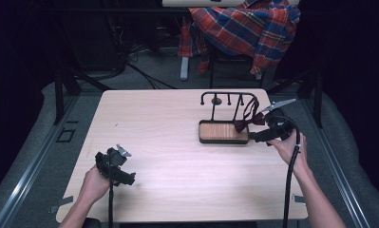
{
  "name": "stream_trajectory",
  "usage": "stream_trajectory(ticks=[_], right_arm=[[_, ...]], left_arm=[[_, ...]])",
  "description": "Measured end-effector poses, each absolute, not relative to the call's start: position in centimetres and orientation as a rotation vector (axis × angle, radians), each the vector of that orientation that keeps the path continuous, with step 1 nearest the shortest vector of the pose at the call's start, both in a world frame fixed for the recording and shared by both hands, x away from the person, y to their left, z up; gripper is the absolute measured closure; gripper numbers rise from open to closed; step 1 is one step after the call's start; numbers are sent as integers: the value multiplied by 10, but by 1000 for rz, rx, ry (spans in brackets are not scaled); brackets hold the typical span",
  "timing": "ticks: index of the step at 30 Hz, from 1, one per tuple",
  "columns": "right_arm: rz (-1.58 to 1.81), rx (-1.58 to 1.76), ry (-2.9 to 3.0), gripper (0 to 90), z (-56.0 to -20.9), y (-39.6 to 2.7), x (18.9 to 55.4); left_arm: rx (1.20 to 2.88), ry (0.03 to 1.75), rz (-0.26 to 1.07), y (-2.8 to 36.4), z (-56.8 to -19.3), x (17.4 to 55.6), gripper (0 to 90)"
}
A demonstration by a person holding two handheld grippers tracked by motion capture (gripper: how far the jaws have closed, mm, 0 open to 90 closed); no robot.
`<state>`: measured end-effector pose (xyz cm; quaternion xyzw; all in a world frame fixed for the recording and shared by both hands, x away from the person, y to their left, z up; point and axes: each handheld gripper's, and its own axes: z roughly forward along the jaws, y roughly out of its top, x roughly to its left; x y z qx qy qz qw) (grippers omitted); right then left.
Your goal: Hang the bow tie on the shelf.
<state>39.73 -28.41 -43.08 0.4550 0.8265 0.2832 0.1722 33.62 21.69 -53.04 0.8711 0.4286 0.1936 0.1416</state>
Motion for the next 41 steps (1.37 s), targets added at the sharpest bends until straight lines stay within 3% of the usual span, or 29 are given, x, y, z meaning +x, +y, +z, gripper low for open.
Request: stream_trajectory(ticks=[27, 41], right_arm=[[651, 1185, 2574, 65, -478, -269, 338], [581, 1152, 2632, 73, -494, -270, 345]], left_arm=[[2530, 1224, 563, 216, -531, 336, 4], [2552, 1215, 573, 213, -532, 338, 4]])
